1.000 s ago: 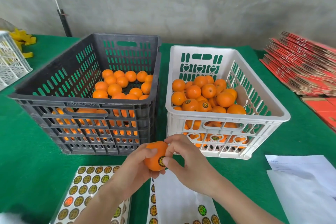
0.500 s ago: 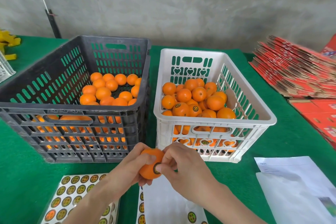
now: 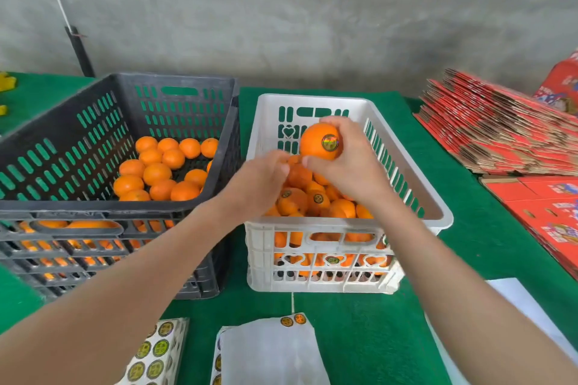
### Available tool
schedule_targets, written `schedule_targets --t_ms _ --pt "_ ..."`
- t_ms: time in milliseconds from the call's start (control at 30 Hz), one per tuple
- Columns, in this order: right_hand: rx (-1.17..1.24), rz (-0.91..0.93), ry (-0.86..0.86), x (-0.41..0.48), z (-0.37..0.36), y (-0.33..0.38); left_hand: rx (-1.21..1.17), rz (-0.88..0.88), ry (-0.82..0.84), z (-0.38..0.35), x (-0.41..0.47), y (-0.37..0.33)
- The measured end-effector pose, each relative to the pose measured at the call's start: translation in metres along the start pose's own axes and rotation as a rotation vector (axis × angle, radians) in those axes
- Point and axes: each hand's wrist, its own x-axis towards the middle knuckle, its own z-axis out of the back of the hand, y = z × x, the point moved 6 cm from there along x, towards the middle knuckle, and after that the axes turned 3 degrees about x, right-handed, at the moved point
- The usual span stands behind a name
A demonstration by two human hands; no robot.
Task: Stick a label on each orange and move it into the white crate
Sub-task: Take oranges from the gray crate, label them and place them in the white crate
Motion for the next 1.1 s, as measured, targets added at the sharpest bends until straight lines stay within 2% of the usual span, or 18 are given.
schedule_targets --t_ms 67,133,233,400,500,567,667,733,833,900,1000,1100 --pt "-0.229 -0.109 0.175 0.036 -0.005 -0.037 0.336 -0.046 0.068 -0.024 0.007 0.013" --pt "-0.450 -0.188 0.398 0.053 -0.020 -0.075 0.463 -0.076 0.105 -0.038 0.004 0.023" --pt "-0.636 -0.270 0.591 0.062 -0.039 -0.118 0.412 -0.072 0.054 -0.034 0.005 0.027" --pt "-0.815 -0.252 0.730 0.059 -0.055 -0.149 0.382 -0.097 0.041 -0.039 0.006 0.027" --pt "-1.000 -0.157 0.793 0.055 -0.069 -0.161 0.384 -0.079 0.036 -0.039 0.006 0.029" --pt "-1.025 -0.171 0.810 0.053 -0.074 -0.165 0.391 -0.057 0.039 -0.038 0.006 0.025" --pt "-0.862 -0.270 0.700 0.053 -0.061 -0.160 0.553 -0.100 0.074 -0.037 -0.002 0.012" --pt "-0.742 -0.221 0.466 0.061 -0.042 -0.144 0.603 -0.264 0.050 -0.023 -0.014 -0.005" --pt "-0.552 -0.091 0.142 0.071 -0.023 -0.106 0.457 -0.472 -0.142 0.046 -0.030 -0.014" --pt "-0.429 0.009 0.022 0.073 -0.029 -0.070 0.411 -0.373 -0.225 0.101 -0.031 0.013" --pt "-0.276 0.190 0.005 0.073 -0.062 0.000 0.514 -0.065 -0.051 0.155 -0.026 0.087" --pt "-0.260 0.361 0.122 0.080 -0.108 0.060 0.642 0.158 0.095 0.187 -0.029 0.158"
